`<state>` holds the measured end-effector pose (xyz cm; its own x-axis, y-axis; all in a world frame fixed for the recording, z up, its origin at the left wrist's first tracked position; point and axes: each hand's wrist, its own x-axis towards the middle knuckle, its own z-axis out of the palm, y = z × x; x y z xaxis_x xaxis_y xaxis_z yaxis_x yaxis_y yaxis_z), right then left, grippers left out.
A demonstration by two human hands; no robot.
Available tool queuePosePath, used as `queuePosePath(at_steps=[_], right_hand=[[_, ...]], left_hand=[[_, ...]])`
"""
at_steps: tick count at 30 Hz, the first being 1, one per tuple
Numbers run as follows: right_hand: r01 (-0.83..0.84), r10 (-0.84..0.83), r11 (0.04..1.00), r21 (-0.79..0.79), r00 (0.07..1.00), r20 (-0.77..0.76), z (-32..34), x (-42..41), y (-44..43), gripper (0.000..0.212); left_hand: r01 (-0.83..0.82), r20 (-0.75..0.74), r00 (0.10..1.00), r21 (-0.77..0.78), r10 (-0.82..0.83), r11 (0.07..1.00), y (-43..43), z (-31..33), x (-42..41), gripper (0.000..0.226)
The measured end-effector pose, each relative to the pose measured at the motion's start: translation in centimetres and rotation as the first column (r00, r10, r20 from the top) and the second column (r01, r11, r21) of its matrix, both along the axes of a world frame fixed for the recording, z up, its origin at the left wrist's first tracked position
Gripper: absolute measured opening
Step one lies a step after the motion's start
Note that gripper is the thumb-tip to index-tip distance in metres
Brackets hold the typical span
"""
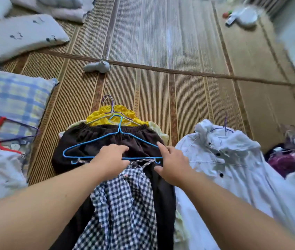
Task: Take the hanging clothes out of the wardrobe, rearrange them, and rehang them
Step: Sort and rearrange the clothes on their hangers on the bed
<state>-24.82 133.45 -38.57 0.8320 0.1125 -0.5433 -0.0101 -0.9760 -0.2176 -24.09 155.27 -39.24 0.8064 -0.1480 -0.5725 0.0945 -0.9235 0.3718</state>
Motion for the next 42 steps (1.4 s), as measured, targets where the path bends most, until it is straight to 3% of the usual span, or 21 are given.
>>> queuePosePath(at_steps=[7, 10, 15, 24, 34, 42], right_hand=[[0.239, -0.243, 0.97, 0.04, 0.958, 0.154, 11.7, -6.2, -3.3, 0.079], [0.332, -0.331, 0.943, 0.03, 0.923, 0.197, 16.2, -9.6, -6.9, 0.074], [0.546, -0.53, 0.837, 0.002, 0.811, 0.25, 23.1, -15.3, -15.1, 0.072], [0.696, -0.666, 0.714, 0.071, 0.644, 0.377, 28.4, -27.3, -28.6, 0.059], [0.67, -0.643, 0.74, 0.056, 0.681, 0.35, 30.7, -39.6, -47.5, 0.06], [0.651, -0.624, 0.756, 0.062, 0.689, 0.368, 30.7, -40.9, -55.4, 0.06]], left_hand=[[0.231, 0.155, 0.966, -0.175, -0.205, 0.957, -9.9, 12.4, -3.6, 0.054], [0.396, 0.23, 0.904, -0.131, -0.361, 0.909, -13.3, 16.7, -4.1, 0.057], [0.539, 0.316, 0.811, -0.077, -0.492, 0.839, -19.2, 22.5, -5.6, 0.058], [0.714, 0.439, 0.625, 0.013, -0.645, 0.7, -32.9, 28.1, -12.0, 0.053], [0.663, 0.414, 0.695, -0.052, -0.588, 0.747, -51.3, 28.5, -23.2, 0.053], [0.639, 0.406, 0.725, -0.095, -0.557, 0.763, -59.1, 28.2, -25.4, 0.055]])
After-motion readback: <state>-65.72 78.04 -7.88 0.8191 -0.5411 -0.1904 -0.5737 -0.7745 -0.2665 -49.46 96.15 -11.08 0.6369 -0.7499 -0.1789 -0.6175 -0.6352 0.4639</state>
